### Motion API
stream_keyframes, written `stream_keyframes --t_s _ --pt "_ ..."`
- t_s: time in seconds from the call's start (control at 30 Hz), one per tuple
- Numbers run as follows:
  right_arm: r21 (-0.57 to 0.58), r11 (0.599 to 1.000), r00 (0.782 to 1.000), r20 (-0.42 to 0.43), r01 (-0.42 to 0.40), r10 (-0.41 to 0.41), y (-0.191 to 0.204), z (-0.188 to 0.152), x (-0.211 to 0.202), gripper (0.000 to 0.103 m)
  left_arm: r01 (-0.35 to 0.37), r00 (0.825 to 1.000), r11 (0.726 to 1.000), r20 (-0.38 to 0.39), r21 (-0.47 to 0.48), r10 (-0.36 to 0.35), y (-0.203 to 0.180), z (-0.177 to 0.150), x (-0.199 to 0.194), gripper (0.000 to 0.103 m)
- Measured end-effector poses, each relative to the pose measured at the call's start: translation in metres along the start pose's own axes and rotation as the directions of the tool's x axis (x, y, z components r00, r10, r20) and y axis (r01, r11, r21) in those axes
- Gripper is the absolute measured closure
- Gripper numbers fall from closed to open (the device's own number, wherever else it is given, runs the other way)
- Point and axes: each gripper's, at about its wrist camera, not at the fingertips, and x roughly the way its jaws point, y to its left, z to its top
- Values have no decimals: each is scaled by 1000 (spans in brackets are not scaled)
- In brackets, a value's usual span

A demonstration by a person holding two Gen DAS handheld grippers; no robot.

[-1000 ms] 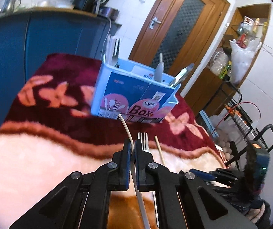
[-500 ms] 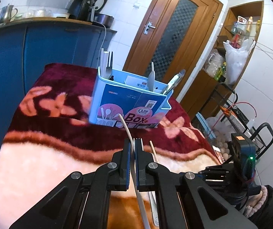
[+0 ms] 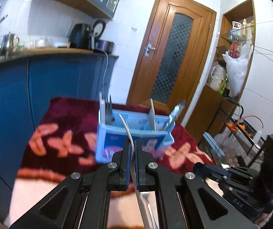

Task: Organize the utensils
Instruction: 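Carry the fork and black spoon with both tools over the box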

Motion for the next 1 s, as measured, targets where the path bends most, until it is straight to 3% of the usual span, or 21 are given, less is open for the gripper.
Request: stream_keyframes --t_s 0.27,0.57,0.9,1.0 --pt "87 996 992 123 23 -33 -19 24 18 100 -73 989 996 130 51 66 -9 39 12 99" --pt "227 974 966 253 -13 -46 -56 52 55 100 -178 949 980 280 85 148 -12 82 40 99" --pt "198 980 935 340 37 -103 -59 69 101 100 -241 914 966 357 94 193 -11 99 71 99" --pt "173 984 935 341 43 -101 -56 68 112 100 -265 909 958 361 110 210 -11 96 81 99"
